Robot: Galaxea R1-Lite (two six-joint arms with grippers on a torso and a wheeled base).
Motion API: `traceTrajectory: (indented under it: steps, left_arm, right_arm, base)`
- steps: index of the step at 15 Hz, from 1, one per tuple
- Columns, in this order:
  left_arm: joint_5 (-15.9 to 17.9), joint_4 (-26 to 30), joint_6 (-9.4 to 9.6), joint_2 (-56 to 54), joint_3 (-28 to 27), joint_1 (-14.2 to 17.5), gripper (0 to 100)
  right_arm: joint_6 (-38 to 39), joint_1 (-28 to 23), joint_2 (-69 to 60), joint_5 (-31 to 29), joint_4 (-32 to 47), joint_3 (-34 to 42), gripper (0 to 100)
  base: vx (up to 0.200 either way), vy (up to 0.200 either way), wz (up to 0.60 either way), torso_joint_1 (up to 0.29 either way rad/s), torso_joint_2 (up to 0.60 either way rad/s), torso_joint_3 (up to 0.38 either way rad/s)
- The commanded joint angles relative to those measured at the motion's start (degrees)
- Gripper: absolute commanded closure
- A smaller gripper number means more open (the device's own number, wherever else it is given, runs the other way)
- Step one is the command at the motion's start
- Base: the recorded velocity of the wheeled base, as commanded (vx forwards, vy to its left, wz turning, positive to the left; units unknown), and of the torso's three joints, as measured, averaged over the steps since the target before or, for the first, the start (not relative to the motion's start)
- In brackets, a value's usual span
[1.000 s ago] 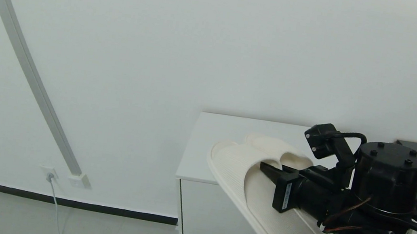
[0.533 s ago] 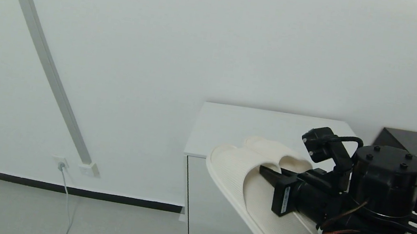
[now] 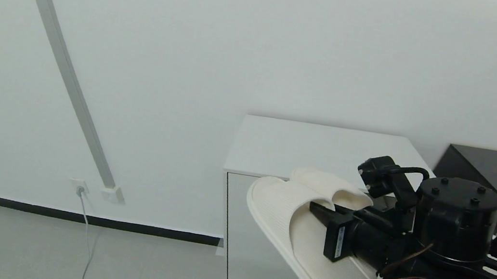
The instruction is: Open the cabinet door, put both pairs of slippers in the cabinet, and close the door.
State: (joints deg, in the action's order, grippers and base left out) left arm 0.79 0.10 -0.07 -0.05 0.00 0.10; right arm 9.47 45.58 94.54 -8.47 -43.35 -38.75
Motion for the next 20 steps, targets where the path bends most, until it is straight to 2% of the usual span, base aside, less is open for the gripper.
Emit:
traceTrajectory:
  steps: [1,7,20]
  left_arm:
    - [0.0,0.0,-0.01,0.0,0.0,0.0,100]
    - [0.0,0.0,-0.01,0.0,0.0,0.0,100]
    - [0.0,0.0,0.07,0.0,0.0,0.0,100]
  right_arm:
    - [-0.1,0.1,0.6,0.0,-0.1,0.4,100]
    - [-0.1,0.7,1.1,0.0,-0.1,0.8,100]
    - [-0.2,1.0,0.8,0.0,-0.5,1.8,100]
  base:
    - [0.0,0.0,0.0,0.0,0.0,0.0]
    - [0.0,0.0,0.0,0.0,0.0,0.0]
    - [0.0,-0.2,0.0,0.003,0.0,0.003]
